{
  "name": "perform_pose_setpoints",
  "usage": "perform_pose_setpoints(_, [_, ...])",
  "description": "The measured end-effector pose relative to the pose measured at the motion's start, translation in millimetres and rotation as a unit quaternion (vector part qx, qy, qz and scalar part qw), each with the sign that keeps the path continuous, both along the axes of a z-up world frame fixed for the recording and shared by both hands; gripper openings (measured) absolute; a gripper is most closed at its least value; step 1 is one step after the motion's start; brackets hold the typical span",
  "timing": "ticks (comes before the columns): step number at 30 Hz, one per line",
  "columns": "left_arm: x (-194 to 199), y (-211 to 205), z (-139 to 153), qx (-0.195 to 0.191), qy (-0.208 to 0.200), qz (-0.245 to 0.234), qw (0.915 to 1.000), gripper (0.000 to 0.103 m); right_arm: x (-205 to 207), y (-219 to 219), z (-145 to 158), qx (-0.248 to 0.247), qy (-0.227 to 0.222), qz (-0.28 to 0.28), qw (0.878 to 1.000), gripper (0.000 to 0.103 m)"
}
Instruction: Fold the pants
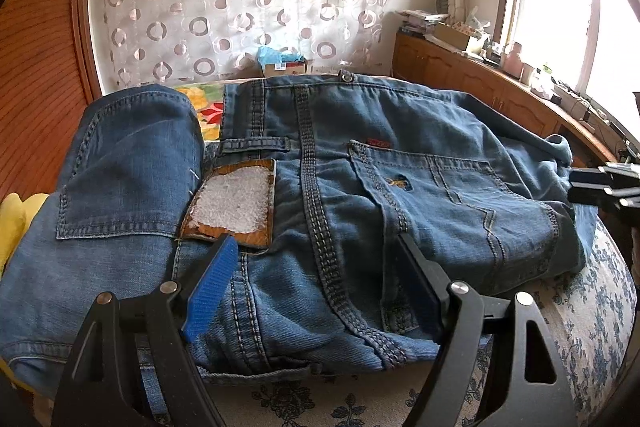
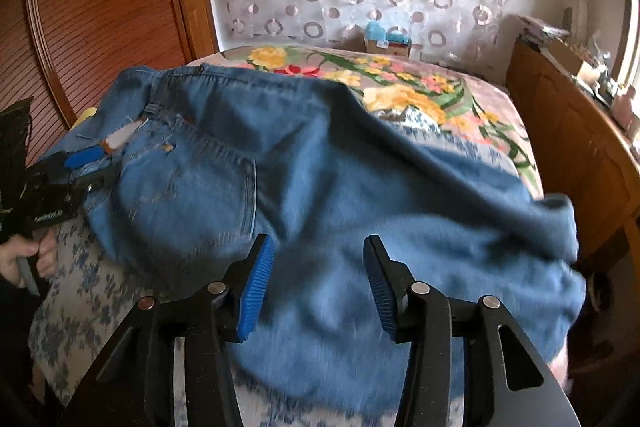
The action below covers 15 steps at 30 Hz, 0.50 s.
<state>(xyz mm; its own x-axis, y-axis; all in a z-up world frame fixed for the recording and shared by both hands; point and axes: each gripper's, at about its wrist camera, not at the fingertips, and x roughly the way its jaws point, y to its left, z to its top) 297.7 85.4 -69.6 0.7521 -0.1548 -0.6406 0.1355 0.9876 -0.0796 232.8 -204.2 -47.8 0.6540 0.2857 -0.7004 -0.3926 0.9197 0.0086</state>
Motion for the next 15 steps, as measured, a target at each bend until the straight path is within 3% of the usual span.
perform_pose_setpoints(7, [1,-1,-1,0.005,0.004,0.003,1.0000,0.080,-28,-10,-19,0.010,0.036,-0.007,0.999,0.051])
perform_pose_setpoints(13, [2,-4,-3,0.013,0.007,0.005,0.9999,0.080,-40,-4,-32,0.026,0.035,-0.006,0.999,0.052])
perform_pose_setpoints(15, [3,-5,-4,0.014,0.010,0.006,0.9998,0.080,-38,3,-37,0.011,0.034,-0.004,0.999,0.052])
